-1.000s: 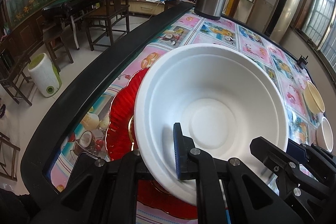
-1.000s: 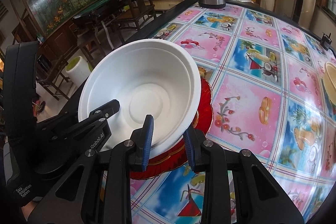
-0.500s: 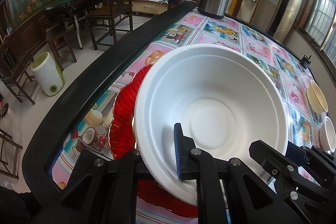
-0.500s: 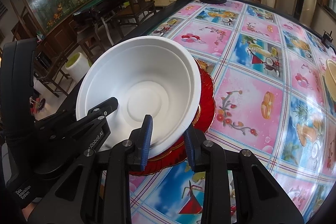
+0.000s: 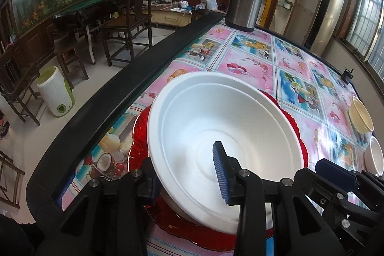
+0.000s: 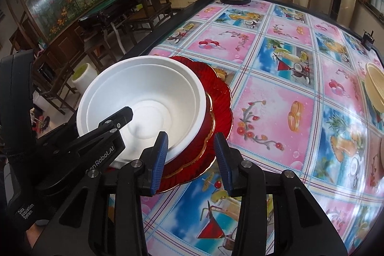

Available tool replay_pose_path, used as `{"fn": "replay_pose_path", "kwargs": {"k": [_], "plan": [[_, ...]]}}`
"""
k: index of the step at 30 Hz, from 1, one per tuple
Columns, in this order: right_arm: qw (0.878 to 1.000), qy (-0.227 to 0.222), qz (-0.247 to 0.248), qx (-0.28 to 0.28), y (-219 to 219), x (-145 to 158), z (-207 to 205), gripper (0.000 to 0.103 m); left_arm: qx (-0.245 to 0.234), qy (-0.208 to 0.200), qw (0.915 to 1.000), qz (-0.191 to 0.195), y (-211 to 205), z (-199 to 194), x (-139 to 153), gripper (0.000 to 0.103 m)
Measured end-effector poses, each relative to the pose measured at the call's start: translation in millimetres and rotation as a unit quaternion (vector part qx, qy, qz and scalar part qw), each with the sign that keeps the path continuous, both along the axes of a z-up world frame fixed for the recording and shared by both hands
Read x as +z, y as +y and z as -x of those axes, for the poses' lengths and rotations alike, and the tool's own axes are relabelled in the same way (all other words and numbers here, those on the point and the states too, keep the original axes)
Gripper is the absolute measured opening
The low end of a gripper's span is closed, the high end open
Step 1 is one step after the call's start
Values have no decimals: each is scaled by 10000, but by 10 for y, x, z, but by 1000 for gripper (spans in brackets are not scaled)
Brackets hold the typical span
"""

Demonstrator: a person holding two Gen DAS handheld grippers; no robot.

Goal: Organize plates and bowls
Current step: 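Lower the white bowl into the cream bowl and open the left gripper, then reach the left gripper to the smaller white bowl and grasp its rim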

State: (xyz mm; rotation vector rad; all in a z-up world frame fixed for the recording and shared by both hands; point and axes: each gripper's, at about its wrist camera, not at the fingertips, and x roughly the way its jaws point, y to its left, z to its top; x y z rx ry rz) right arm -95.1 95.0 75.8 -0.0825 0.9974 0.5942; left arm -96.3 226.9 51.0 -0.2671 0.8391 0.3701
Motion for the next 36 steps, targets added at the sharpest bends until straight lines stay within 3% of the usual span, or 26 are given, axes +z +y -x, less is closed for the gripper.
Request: {"fn": "replay_pose_path", "kwargs": {"k": [4, 13, 20, 23, 27, 36], "plan": [[10000, 0, -67, -19, -34, 17, 7, 40, 100, -329, 9993, -161, 22, 54, 126, 62], [9996, 0, -257, -87, -150, 50, 25, 40, 144, -594, 9973, -414, 0, 118, 276, 63], [9987, -23, -404, -316, -410, 99, 39, 40, -153, -823, 9951, -533, -251, 153, 417, 66], [9974, -52, -511, -514, -618, 139, 50, 40, -375, -927, 9937, -505, -415, 138, 460, 72], [9945, -83, -612, -848, -976, 183, 58, 51, -708, -950, 9920, -445, -678, 69, 461, 72], [9827, -151, -729, -1696, -1944, 253, 86, 51, -1384, -925, 9849, -471, -1347, -97, 427, 72]]}}
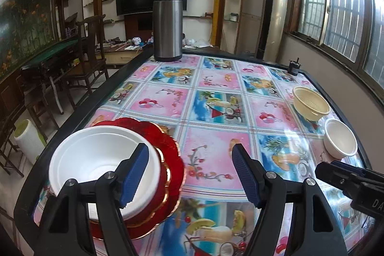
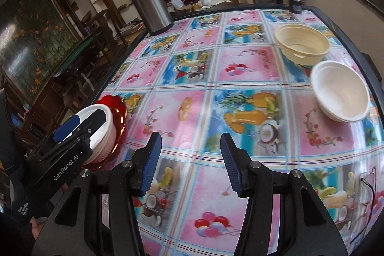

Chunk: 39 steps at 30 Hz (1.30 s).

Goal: Organize plates and bowls
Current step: 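Reach the left gripper to the smaller white bowl and grasp its rim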

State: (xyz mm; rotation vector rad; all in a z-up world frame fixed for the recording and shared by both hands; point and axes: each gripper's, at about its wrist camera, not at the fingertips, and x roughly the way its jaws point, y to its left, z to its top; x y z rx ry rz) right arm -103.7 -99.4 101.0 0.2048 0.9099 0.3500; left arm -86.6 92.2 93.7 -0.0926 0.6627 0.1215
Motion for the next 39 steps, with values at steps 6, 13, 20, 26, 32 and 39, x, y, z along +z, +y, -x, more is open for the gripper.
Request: {"fn": "replay_pose_path", "kwargs": {"k": [6, 13, 20, 26, 32, 39], "plan": [[9981, 50, -144, -589, -641, -28, 17, 51, -396, 85, 9991, -103, -465, -111, -52, 72], [9940, 112, -169, -1073, -1221, -75, 39, 51, -812, 307, 9962, -57, -932, -276, -129, 72], [9887, 84, -84, -1491, -1745, -62, 43, 51, -1396, 741, 9869, 325, -1423, -510, -249, 72], [9831, 283, -27, -1808, -2178, -190, -148, 51, -1600, 1115, 9786, 657, -1725, -835, -337, 72], [9770, 476, -445, -2031, -2509, -347, -441, 51, -1610, 1287, 9768, 587, -1990, -1097, -356, 72], [9767, 578, -699, -1946, -2512, -520, -802, 51, -1683, 1565, 9713, 609, -2290, -1362, -477, 72]]}}
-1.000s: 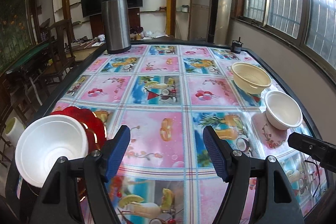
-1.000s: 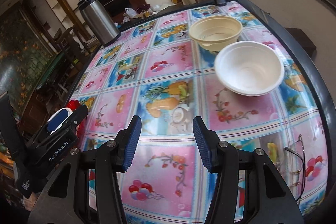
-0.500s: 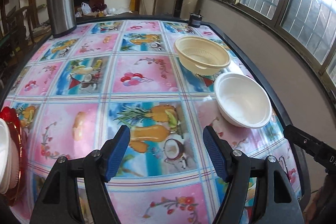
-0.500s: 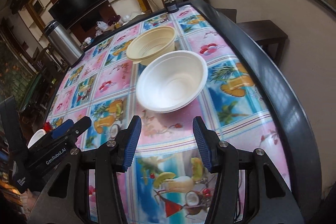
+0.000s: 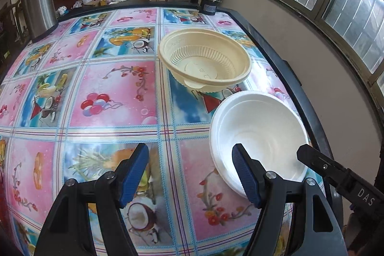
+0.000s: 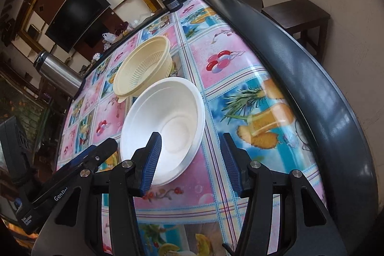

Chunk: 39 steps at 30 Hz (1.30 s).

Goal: Organize plates and bowls
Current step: 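Reach the left gripper to the smaller white bowl and grasp its rim, then lift the smaller white bowl and carry it over the stack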

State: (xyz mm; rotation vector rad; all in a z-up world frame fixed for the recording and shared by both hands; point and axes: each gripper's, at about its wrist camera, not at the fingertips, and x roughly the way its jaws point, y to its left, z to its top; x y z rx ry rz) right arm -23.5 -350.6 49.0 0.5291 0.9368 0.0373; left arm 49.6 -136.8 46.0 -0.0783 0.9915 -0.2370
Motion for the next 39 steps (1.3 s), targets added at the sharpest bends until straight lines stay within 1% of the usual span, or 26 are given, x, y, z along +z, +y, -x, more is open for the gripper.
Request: {"fn": "replay_pose_path", "kwargs": {"k": [2, 4, 6, 7, 9, 10, 11, 13, 15, 17, 19, 24, 26, 29, 33, 36, 39], "plan": [[10000, -16, 8, 67, 16, -44, -58, 50, -24, 34, 10000, -31, -57, -28, -39, 72], [10000, -57, 26, 51, 4, -64, -85, 42, -39, 13, 10000, -89, -102, -57, -75, 72], [10000, -57, 20, 44, -16, -88, -109, 31, -70, 36, 9998, -166, -138, -70, -120, 72], [10000, -35, -24, 56, -32, -114, -127, 30, -83, 61, 9997, -219, -155, -75, -146, 71], [10000, -14, -35, 92, -31, -150, -133, 26, -160, 116, 9994, -275, -189, -82, -189, 54], [9999, -12, 6, 115, -21, -158, -135, 24, -203, 178, 9992, -301, -203, -88, -218, 37], [9999, -4, 31, 142, -7, -165, -133, 23, -252, 232, 9991, -266, -214, -90, -243, 29], [9997, -47, -8, 223, 29, -159, -113, 22, -337, 231, 9988, -253, -252, -57, -252, 21], [9994, -67, 110, 309, 101, -123, -96, 22, -371, 147, 9984, -413, -284, 0, -231, 20], [9990, -77, 191, 398, 174, -97, -66, 22, -372, 177, 9982, -427, -257, 50, -211, 20], [9987, -81, 208, 450, 222, -85, -15, 22, -357, 224, 9985, -354, -188, 76, -203, 20], [9982, -91, 117, 578, 346, -92, 86, 22, -279, 248, 9987, -346, -2, 237, -197, 18], [9975, -85, 143, 685, 456, -86, 157, 22, -196, 267, 9988, -349, 89, 304, -189, 18], [9963, -133, 240, 815, 644, -58, 270, 22, -49, 157, 9989, -449, 244, 457, -144, 18], [9947, -141, 135, 1008, 867, -69, 368, 22, 127, 110, 9983, -550, 480, 579, -120, 18], [9926, -147, 24, 1204, 1080, -78, 423, 22, 311, -24, 9971, -688, 681, 673, -81, 18], [9899, -177, 75, 1406, 1338, -50, 466, 23, 510, -154, 9957, -760, 906, 789, -33, 18]]}}
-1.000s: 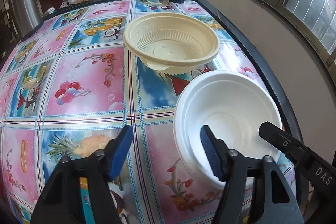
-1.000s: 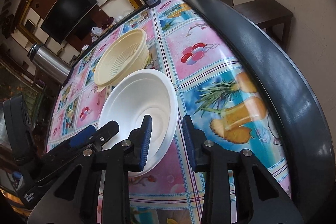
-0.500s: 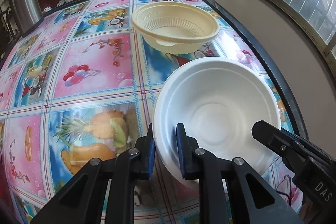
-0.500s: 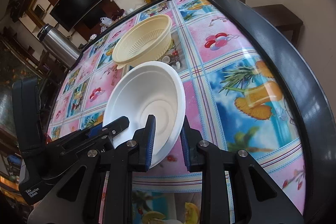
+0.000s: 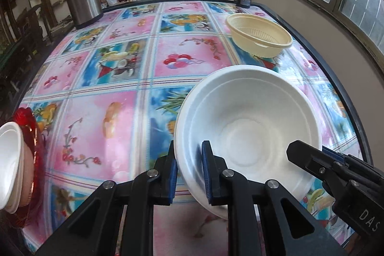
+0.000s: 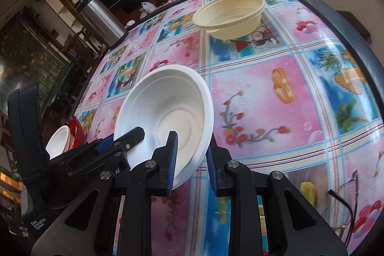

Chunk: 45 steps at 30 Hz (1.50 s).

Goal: Organize plates and bowls
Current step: 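Lift the smaller white bowl and carry it over the stack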

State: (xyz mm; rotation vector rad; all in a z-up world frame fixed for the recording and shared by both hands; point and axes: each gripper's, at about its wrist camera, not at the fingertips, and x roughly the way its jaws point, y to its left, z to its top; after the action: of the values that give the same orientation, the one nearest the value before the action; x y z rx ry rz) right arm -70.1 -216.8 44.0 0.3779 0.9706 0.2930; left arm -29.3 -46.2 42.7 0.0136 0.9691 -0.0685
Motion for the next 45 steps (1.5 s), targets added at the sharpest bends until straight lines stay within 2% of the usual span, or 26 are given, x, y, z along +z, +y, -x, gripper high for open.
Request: {"fn": "replay_pose_path", "kwargs": {"k": [9, 14, 29, 38, 45], "plan": [[9981, -165, -37, 599, 697, 169, 56, 23, 483, -321, 9981, -187, 635, 182, 193, 18], [9960, -251, 51, 852, 1031, 263, 71, 23, 722, -418, 9964, -132, 893, 258, 248, 17], [9920, -376, 257, 1176, 1420, 445, 144, 23, 946, -599, 9937, -11, 1251, 421, 362, 17], [9864, -555, 241, 1531, 1858, 609, 177, 23, 1355, -748, 9880, -4, 1697, 567, 518, 17], [9784, -619, 172, 1965, 2389, 689, 176, 23, 1773, -787, 9810, -24, 2174, 712, 599, 18]]}}
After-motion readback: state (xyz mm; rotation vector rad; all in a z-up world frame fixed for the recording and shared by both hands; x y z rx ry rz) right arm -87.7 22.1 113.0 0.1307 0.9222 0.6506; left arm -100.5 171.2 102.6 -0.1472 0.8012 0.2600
